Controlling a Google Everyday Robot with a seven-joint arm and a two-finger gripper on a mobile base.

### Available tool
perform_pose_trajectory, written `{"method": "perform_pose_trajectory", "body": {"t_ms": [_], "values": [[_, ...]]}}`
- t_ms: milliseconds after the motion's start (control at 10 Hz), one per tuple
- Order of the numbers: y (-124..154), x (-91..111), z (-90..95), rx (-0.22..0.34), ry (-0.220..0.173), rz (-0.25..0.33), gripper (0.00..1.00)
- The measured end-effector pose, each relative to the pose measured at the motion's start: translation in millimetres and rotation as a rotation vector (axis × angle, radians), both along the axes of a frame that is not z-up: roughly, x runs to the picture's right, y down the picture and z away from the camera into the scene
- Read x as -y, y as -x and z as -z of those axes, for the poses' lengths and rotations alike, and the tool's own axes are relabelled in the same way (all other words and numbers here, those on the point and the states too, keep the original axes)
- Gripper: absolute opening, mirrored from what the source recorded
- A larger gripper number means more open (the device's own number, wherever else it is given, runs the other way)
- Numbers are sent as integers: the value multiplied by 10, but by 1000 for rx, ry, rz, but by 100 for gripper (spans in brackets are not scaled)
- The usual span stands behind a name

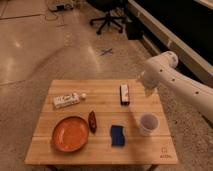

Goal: Place the eraser on the white sponge

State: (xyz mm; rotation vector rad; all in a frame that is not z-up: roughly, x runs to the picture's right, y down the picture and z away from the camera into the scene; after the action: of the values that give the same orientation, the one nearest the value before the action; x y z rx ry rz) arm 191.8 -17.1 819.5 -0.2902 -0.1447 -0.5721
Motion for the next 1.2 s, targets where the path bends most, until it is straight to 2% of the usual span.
{"method": "perform_pose_trajectory", "body": {"t_ms": [300,600,900,1200], "values": [[313,52,-404,79,-17,153,65],[444,159,-727,108,-37,283,65],[405,244,-1007,104,-28,371,65],[330,193,-1317,85,13,427,65]]}}
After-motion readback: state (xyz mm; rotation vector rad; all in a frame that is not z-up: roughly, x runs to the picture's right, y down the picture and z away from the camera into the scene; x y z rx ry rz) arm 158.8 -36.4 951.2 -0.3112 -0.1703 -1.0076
